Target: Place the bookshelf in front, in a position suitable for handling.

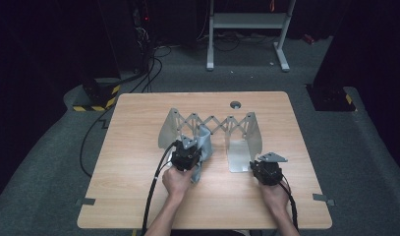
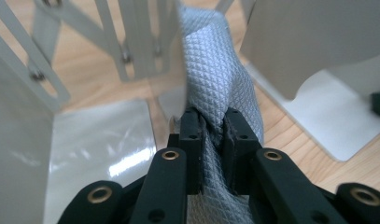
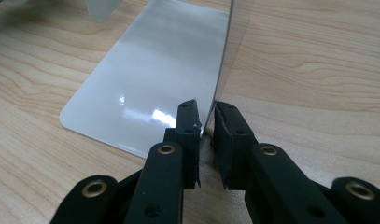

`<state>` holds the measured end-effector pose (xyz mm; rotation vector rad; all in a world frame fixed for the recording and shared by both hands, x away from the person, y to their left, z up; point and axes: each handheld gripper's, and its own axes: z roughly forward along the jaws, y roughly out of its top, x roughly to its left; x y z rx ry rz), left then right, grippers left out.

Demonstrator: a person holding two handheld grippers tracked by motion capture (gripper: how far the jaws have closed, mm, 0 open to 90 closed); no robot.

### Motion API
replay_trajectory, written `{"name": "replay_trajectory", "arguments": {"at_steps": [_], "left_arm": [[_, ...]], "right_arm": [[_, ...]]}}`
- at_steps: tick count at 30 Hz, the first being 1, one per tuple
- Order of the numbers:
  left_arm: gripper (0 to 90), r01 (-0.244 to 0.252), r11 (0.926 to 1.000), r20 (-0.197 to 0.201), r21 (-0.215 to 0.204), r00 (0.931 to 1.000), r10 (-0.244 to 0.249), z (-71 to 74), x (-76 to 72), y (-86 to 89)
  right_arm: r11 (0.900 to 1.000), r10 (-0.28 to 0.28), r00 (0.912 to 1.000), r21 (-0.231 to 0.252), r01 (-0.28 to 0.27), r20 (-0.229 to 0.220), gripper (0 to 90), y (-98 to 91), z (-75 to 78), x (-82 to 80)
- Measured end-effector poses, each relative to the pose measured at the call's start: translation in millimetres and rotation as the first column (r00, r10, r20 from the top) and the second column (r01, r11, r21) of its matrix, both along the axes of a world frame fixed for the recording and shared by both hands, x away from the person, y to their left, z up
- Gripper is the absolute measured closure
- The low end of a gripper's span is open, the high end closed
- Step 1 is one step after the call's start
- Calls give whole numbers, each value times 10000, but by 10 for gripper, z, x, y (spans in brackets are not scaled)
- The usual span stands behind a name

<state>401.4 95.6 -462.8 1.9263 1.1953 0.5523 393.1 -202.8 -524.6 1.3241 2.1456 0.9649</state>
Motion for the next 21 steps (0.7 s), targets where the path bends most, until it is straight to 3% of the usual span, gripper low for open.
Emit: {"name": "replay_trajectory", "arguments": {"at_steps": [3,11,16,21], "left_arm": [[798,133,9998,359,-178,9993,-127,129,-22,-19],[800,212,9997,894,-105,9958,-202,344,8,-82],[800,57,9999,928,-108,9957,-46,448,72,-78],[800,31,10000,816,-94,9967,-24,446,126,-116]], "right_arm": [[10000,11,10000,-4,-11,10,804,-1,-1,1],[10000,-11,10000,35,11,-20,804,-1,0,0],[10000,14,10000,4,-14,6,804,-3,-1,1],[10000,0,10000,21,0,-8,805,-2,-1,1]]}}
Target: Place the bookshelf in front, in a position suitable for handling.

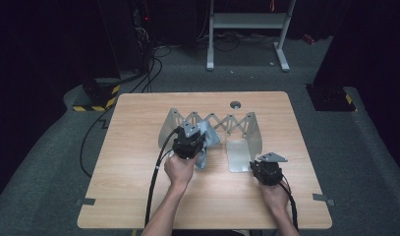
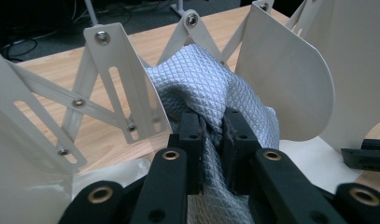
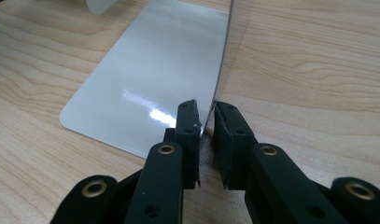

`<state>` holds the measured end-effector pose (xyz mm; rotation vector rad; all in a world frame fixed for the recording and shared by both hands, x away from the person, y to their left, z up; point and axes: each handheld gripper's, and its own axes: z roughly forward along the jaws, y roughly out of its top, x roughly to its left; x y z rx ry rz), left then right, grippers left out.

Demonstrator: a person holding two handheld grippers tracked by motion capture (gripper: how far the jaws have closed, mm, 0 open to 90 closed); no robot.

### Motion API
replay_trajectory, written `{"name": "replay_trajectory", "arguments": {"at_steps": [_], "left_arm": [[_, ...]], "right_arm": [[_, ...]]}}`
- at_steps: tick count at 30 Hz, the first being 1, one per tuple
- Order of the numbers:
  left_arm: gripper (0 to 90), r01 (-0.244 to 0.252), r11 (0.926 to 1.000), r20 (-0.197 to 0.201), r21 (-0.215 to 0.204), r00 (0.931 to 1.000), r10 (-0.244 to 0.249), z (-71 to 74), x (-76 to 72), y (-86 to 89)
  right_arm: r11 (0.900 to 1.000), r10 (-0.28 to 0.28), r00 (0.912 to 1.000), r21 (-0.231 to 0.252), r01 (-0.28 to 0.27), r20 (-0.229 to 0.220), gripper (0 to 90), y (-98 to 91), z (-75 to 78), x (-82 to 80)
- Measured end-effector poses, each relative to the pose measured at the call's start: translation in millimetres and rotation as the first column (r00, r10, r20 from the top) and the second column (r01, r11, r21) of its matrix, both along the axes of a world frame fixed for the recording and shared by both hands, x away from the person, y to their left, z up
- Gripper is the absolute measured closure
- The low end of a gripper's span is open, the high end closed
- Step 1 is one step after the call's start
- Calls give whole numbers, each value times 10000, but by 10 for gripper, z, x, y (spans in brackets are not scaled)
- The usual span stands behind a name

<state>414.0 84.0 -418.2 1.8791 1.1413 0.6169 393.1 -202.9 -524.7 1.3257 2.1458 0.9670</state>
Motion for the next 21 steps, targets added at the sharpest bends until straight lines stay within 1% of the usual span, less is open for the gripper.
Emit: {"name": "replay_trajectory", "arguments": {"at_steps": [5,7,9,10,11,13,17,21], "left_arm": [[800,44,9998,32,170,10000,-45,-3,-12,-40],[800,41,9999,8,106,10000,-41,2,-11,-49],[800,58,9992,127,392,9999,-63,14,-22,-83],[800,70,9991,149,425,9999,-76,16,-20,-99],[800,113,9991,127,413,9998,-118,17,-11,-105],[800,128,9997,19,225,9999,-129,7,18,-111],[800,17,9992,-58,405,10000,-14,-29,58,-117],[800,-119,9993,-146,354,9998,124,-63,81,-86]], "right_arm": [[10000,5,10000,-38,-5,19,805,1,1,-1],[10000,-3,10000,-28,3,11,805,2,1,-1],[10000,-12,10000,-49,12,20,805,5,1,-2],[10000,-6,10000,-70,6,45,805,6,1,-1],[10000,-21,10000,-84,21,52,806,9,1,0],[9999,-41,10000,-111,41,67,805,14,1,2],[9999,-79,9999,-122,80,66,801,21,2,18],[9998,-116,9999,-188,118,104,803,31,3,38]]}}
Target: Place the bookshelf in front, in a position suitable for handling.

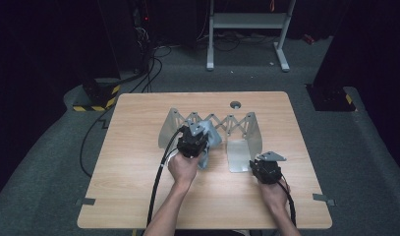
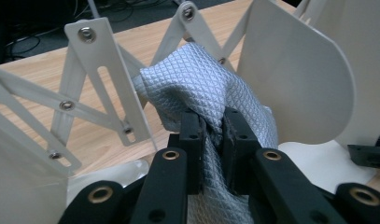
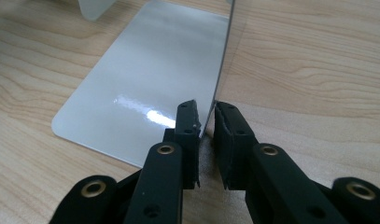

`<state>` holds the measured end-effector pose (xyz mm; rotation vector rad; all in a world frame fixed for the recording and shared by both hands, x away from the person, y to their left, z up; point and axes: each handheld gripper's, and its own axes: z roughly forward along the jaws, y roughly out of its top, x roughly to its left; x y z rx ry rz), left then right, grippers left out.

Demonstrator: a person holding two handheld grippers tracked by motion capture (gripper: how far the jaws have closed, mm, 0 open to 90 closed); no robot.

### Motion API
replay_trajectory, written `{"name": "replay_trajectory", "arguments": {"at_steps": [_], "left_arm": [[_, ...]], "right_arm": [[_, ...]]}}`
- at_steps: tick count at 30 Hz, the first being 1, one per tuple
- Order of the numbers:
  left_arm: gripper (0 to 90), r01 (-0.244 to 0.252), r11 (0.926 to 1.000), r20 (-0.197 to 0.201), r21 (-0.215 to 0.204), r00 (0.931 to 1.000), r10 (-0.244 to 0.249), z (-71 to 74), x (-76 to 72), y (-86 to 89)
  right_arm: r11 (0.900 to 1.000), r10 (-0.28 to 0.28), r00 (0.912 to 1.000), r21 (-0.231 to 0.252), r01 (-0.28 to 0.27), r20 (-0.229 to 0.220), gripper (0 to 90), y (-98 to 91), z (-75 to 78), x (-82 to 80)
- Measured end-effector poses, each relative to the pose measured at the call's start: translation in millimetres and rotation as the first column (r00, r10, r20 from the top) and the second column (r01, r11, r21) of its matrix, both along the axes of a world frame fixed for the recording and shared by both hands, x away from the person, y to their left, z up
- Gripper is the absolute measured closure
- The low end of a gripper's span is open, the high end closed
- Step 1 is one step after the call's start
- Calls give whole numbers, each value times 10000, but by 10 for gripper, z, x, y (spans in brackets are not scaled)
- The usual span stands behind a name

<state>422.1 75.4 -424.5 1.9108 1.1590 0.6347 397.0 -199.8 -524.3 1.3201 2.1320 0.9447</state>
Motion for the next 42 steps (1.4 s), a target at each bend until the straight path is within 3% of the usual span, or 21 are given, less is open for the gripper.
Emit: {"name": "replay_trajectory", "arguments": {"at_steps": [7,18,22,35,42], "left_arm": [[801,-209,9997,-223,161,9995,212,-101,39,30],[802,-596,9972,-383,450,9974,614,-218,32,94],[802,-635,9976,-376,268,9972,644,-148,67,102],[802,-984,9951,444,76,9942,980,228,129,152],[802,-983,9946,308,345,9948,973,177,185,93]], "right_arm": [[9990,-447,9990,-1,447,14,862,-40,0,12],[9988,-490,9988,-30,490,40,889,-43,1,-47],[9989,-472,9989,-45,472,62,889,-43,0,-58],[9989,-465,9989,9,465,35,889,-48,-1,-61],[9990,-453,9990,-10,453,44,888,-46,-1,-62]]}}
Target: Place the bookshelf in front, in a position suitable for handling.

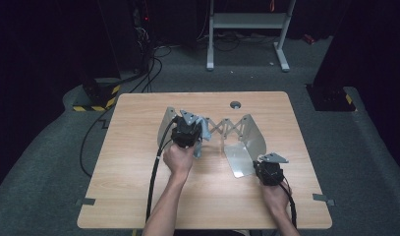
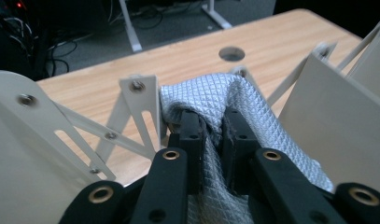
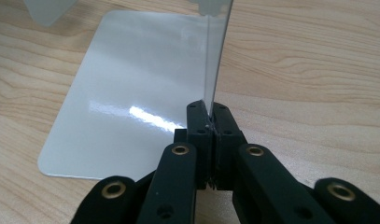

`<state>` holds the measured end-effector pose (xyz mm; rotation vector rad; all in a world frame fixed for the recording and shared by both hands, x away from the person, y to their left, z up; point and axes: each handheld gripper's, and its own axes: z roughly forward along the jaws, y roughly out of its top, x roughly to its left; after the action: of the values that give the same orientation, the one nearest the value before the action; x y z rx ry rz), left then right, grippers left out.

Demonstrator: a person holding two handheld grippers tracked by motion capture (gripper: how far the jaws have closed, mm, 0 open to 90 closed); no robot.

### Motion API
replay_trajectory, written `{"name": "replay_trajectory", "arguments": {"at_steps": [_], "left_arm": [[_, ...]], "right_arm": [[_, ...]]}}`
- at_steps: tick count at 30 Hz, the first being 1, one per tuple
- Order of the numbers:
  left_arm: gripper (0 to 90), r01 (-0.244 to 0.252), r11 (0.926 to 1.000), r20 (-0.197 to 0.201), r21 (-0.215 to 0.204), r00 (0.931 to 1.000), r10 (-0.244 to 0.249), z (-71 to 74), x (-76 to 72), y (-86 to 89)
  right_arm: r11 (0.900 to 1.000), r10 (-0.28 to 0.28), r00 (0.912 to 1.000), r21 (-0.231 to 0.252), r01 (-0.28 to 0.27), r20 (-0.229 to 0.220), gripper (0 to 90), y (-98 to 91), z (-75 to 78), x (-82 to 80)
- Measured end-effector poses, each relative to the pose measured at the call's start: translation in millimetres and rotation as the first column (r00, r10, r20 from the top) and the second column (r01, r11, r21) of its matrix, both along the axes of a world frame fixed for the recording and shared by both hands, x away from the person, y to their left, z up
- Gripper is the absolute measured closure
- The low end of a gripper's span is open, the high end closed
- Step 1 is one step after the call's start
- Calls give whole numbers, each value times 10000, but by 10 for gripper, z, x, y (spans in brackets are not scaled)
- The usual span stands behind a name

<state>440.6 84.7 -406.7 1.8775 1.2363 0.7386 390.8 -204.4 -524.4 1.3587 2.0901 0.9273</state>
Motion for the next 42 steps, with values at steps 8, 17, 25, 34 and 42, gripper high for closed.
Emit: {"name": "replay_trajectory", "arguments": {"at_steps": [8,17,25,34,42], "left_arm": [[806,40,9995,-311,302,9995,-31,-150,21,-51],[807,146,9954,-263,945,9996,-122,-221,-4,-153],[807,209,9942,-303,1054,9994,-178,-240,-20,-157],[807,236,9959,-642,869,9978,-181,-398,-93,-116],[807,168,9962,-1261,852,9920,-60,-638,-48,-109]], "right_arm": [[10000,5,10000,-5,-5,1,887,4,-1,-2],[10000,19,10000,-34,-19,10,885,11,0,-5],[10000,43,10000,-54,-43,25,884,13,-1,-5],[10000,42,10000,-39,-42,14,884,13,-1,-5],[10000,57,10000,-30,-57,17,885,11,-1,-4]]}}
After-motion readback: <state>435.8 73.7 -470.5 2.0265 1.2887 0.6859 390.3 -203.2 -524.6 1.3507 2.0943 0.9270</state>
